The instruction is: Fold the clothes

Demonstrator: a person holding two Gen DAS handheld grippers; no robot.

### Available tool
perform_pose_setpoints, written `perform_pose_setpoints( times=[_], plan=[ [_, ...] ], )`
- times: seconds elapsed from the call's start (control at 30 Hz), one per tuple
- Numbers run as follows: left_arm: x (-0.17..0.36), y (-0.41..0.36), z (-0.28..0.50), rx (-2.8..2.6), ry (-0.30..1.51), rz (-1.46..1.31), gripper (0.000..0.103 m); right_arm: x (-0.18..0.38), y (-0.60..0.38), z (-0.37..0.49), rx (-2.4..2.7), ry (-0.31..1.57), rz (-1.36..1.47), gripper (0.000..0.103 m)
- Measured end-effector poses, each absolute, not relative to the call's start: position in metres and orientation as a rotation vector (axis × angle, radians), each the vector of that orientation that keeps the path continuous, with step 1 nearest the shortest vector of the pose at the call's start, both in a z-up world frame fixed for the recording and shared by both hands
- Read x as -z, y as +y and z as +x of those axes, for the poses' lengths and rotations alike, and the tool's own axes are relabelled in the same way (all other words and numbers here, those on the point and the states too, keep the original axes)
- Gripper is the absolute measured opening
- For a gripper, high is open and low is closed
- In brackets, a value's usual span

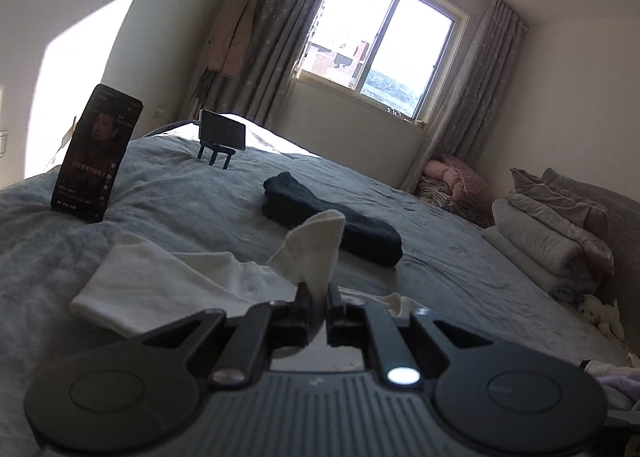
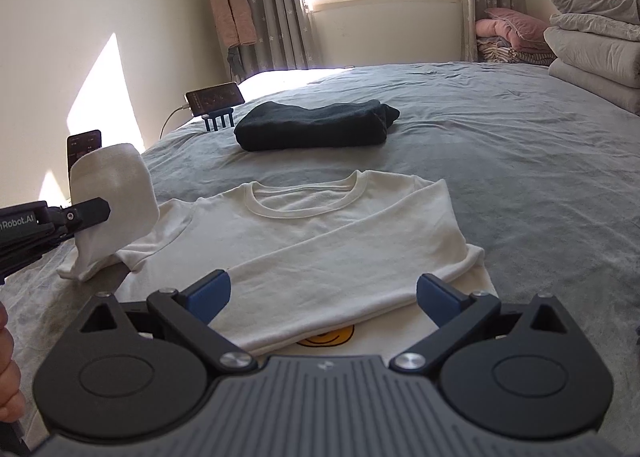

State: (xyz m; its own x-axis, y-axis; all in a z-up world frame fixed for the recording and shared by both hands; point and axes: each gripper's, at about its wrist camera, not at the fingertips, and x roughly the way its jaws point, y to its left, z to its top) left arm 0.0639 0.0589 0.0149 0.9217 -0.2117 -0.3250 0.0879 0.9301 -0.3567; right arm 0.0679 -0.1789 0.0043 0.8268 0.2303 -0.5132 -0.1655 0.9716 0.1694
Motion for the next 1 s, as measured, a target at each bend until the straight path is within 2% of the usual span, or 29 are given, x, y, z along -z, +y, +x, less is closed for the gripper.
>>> perform_pose_setpoints(
  times=[0.5, 0.73, 0.87, 0.93, 1.0],
  plan=[
    [0.012, 0.014, 0.068, 0.389, 0.539, -0.224, 0.007, -0.009, -0.188, 0.067, -0.204, 0.547, 0.141, 0.101],
    [0.018, 0.006, 0.068, 0.467, 0.573, -0.224, 0.007, -0.005, -0.203, 0.075, -0.287, 0.628, 0.363, 0.1],
    [0.021, -0.002, 0.064, 0.522, 0.592, -0.195, 0.007, 0.004, -0.205, 0.082, -0.348, 0.702, 0.509, 0.094],
    [0.022, -0.005, 0.062, 0.555, 0.599, -0.182, 0.008, 0.008, -0.203, 0.085, -0.365, 0.733, 0.54, 0.088],
    [0.021, -0.008, 0.059, 0.603, 0.597, -0.161, 0.008, 0.012, -0.2, 0.087, -0.366, 0.761, 0.545, 0.076]
  ],
)
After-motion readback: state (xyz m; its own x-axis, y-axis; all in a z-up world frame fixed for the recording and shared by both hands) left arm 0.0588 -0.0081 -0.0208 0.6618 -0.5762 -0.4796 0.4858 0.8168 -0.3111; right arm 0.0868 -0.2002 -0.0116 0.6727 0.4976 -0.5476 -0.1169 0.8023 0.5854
